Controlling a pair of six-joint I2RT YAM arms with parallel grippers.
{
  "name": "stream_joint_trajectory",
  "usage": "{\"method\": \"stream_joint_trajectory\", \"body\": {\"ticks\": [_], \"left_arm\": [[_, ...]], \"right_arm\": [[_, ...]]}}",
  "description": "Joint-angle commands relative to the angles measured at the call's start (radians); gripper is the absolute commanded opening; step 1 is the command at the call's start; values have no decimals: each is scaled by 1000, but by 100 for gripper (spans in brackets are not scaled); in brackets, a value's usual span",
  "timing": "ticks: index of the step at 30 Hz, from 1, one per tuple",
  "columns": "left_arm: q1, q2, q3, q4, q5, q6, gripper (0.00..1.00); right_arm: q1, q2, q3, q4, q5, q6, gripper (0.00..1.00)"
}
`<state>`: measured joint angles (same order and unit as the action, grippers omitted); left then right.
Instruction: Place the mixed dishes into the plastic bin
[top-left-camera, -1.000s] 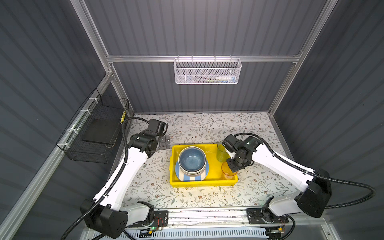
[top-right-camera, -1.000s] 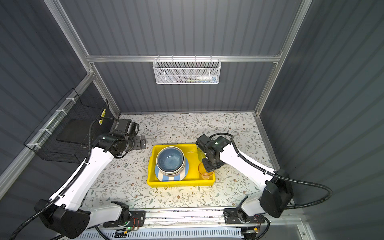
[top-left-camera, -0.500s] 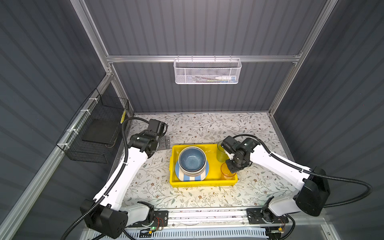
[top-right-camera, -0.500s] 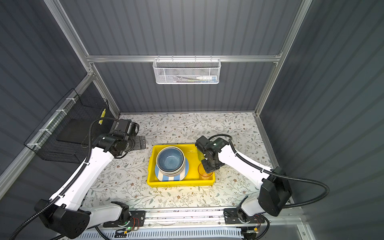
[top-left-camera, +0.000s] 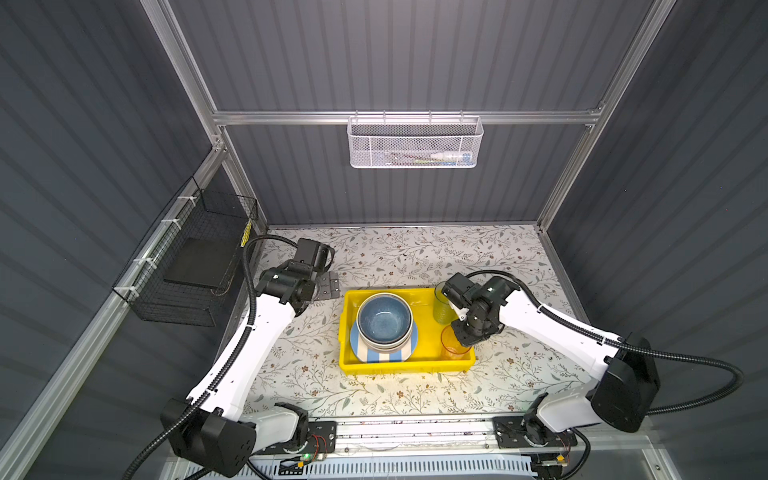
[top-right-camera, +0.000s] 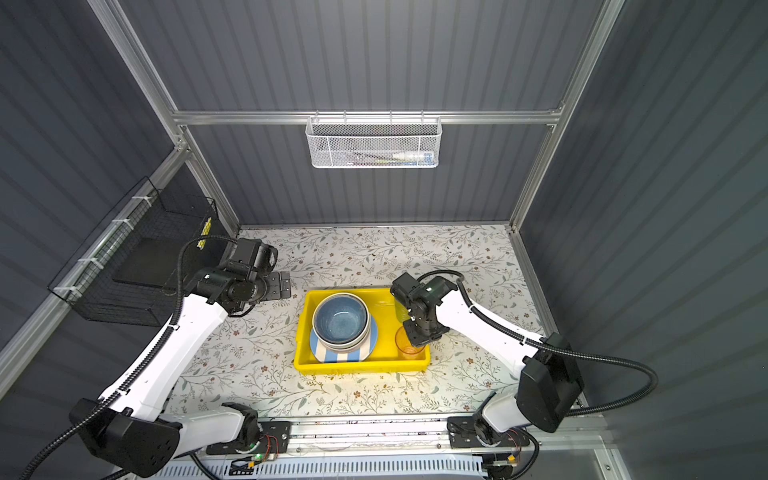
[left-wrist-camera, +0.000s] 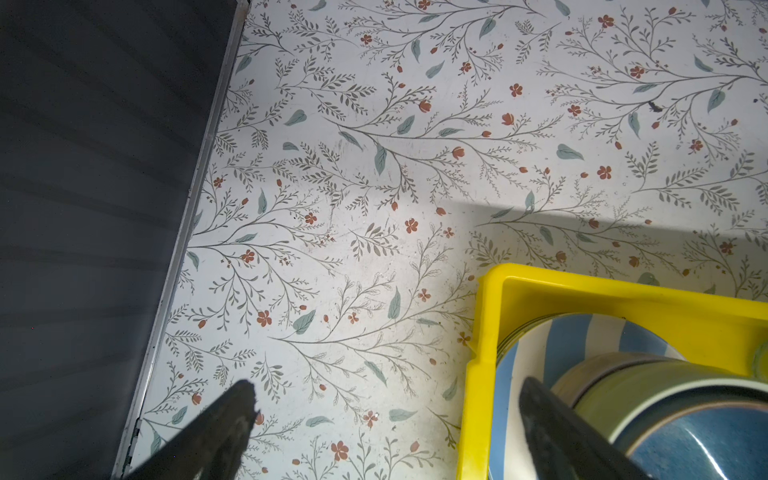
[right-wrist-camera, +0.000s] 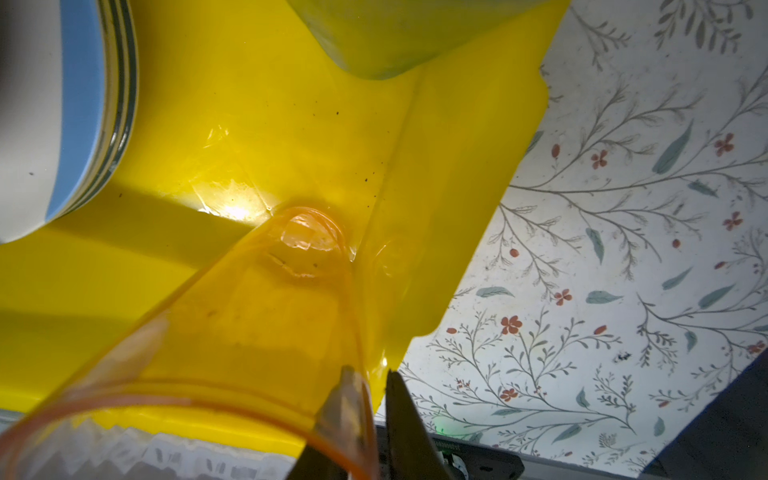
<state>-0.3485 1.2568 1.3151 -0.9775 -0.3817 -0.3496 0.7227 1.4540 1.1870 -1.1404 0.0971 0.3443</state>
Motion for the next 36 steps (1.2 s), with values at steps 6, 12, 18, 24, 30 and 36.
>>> {"method": "stream_joint_trajectory", "body": {"ticks": [6, 12, 18, 24, 30, 36], "left_arm": [[14, 2, -26, 26, -7, 20, 100], [25, 12, -8, 44, -22, 39, 100], [46, 29, -8, 110, -43, 42, 100], [76, 51, -30, 193, -56, 46, 100], [92, 57, -95, 310, -98, 81, 100], [153, 29, -223, 521, -35, 124, 100]], "right_arm": [[6, -31, 48, -42, -8, 4, 23], [-9, -52, 103, -25, -20, -22, 29], [-63, -80, 181, 8, -48, -56, 47], [-188, -131, 219, 109, -106, -124, 55], [-366, -210, 122, 347, -145, -151, 84], [-520, -268, -54, 625, -155, -218, 97]]}}
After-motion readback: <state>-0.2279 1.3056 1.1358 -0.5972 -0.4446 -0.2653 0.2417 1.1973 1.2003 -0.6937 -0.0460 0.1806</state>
